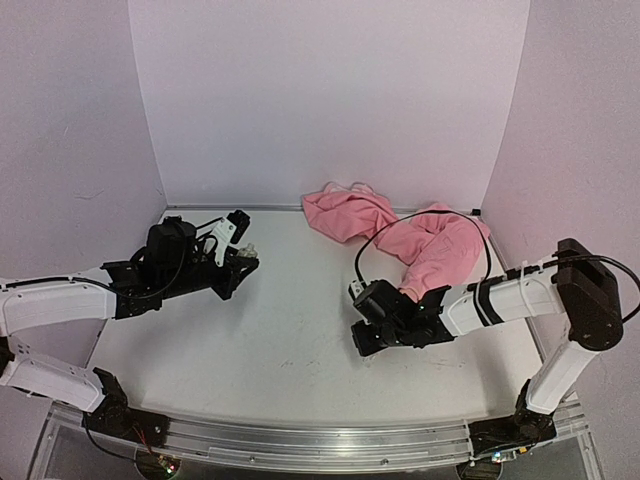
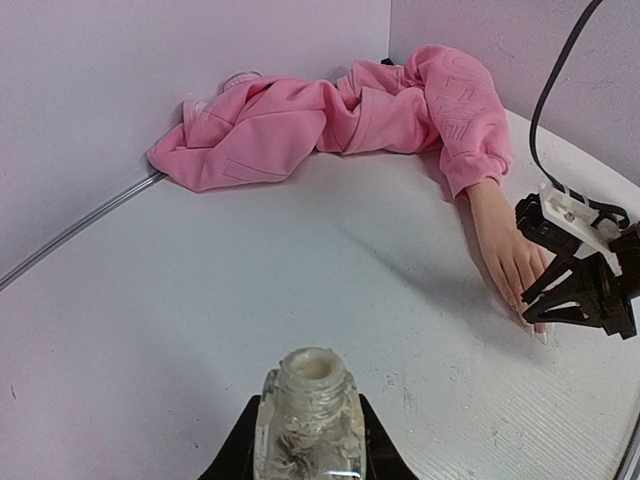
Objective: Paint the nails
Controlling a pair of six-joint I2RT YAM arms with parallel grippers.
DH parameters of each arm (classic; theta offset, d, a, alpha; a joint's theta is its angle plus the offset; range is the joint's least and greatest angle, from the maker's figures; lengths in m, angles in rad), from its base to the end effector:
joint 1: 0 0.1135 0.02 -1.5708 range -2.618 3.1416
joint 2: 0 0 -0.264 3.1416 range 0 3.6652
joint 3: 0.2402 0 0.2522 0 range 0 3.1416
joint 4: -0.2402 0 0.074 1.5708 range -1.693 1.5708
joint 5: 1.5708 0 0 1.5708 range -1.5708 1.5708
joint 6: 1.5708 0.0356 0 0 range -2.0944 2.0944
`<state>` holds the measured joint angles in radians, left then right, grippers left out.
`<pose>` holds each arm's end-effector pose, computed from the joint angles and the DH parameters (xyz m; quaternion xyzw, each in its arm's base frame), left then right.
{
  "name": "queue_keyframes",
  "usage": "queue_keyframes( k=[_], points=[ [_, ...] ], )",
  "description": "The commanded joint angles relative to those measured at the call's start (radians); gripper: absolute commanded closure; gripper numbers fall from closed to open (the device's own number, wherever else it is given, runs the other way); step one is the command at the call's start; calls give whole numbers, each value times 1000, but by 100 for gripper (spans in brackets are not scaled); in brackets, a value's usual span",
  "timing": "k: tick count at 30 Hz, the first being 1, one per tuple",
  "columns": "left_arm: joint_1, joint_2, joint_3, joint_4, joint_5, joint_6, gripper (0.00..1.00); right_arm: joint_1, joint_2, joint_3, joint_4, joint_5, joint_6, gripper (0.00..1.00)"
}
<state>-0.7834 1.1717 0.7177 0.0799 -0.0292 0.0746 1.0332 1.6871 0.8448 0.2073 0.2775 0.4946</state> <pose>0.1891 -0.1869 0.2632 0.3362 0.7547 -0.1841 0.5324 0.1854 0.2919 0.1687 -0.1750 0.8687 0.2198 0.4080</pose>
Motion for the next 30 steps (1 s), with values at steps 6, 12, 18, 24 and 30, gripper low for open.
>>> queue_keyframes(
  k=[6,12,18,24,30],
  points=[
    [4,-50,12,65,-7,-1,100,8,-138,17,-22,8,-7,100],
    [5,-54,11,65,22,-10,100,8,-329,-14,-43,20,-59,100],
    [1,-17,48,68,190,-17,100,-6,-461,-40,125,63,-140,100],
    [-76,-12,65,69,248,69,100,-187,-507,-49,384,-330,-179,100],
    [-168,4,70,68,270,133,100,-217,-445,58,441,-647,-200,100]
  ],
)
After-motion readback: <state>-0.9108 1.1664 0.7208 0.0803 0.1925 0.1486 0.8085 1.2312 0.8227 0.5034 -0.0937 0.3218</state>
